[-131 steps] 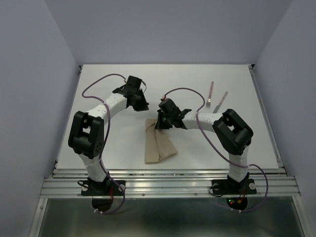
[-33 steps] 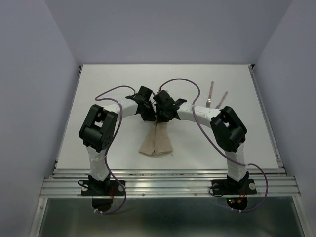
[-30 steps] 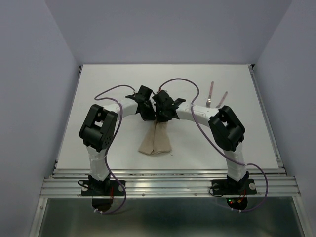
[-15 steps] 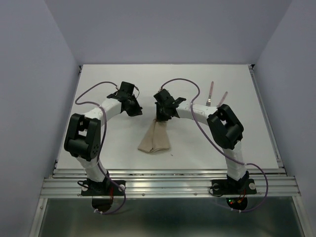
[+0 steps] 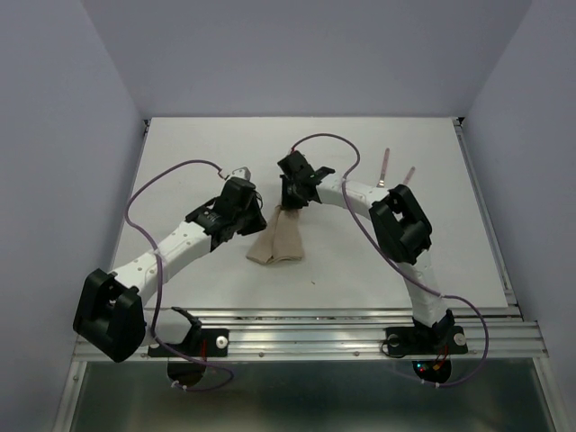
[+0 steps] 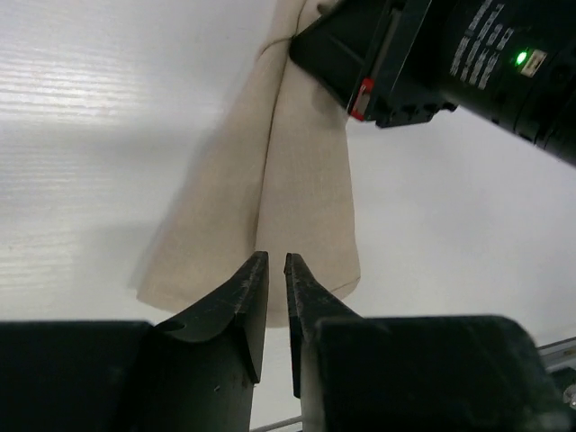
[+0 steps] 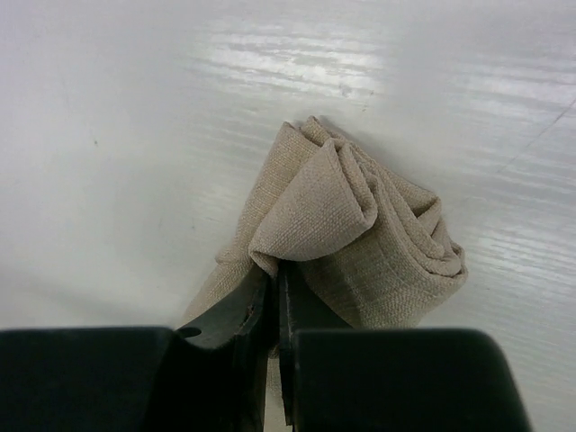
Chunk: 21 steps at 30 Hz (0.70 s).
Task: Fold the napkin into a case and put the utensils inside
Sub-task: Fold the 2/3-rectangle-folded napkin at the center of the board.
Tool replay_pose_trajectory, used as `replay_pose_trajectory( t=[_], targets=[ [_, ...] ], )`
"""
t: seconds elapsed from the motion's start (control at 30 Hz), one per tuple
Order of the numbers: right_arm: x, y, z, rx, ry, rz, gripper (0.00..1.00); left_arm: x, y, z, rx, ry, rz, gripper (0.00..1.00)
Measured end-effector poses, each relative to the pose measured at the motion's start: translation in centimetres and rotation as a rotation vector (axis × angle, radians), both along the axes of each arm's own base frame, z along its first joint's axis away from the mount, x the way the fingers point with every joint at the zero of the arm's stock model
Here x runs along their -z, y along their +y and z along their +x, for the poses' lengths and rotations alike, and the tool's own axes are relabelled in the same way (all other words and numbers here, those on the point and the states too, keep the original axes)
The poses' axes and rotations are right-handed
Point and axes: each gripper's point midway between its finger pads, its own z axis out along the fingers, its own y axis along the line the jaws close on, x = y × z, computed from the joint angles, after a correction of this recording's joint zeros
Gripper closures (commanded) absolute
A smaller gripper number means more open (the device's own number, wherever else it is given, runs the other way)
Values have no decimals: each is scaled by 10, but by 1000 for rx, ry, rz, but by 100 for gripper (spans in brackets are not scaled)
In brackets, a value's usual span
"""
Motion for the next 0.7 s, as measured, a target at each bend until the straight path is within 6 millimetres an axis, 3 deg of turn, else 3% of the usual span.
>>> replay_pose_trajectory(
  t=[0.2,0.33,0.37,0.4,0.43,0.6,0.7],
  targets=[
    [1,-14,13,35,-2,5,95,13,4,-21,39,-4,62,75],
    [1,-21,16,50,-4,9,95,14,-17,-36,111,-24,140,66],
    [1,-22,17,53,-5,10,95,13,-26,-41,138,-35,163,62],
    [1,-23,17,55,-5,10,95,12,-34,-44,159,-46,182,37],
    [1,-24,18,57,-6,11,95,12,-38,-46,169,-55,198,30],
    [1,-24,17,56,-10,14,95,10,-57,-46,209,-110,354,27],
    [1,-24,17,54,-12,14,95,15,-79,-52,252,-150,447,27]
  ],
)
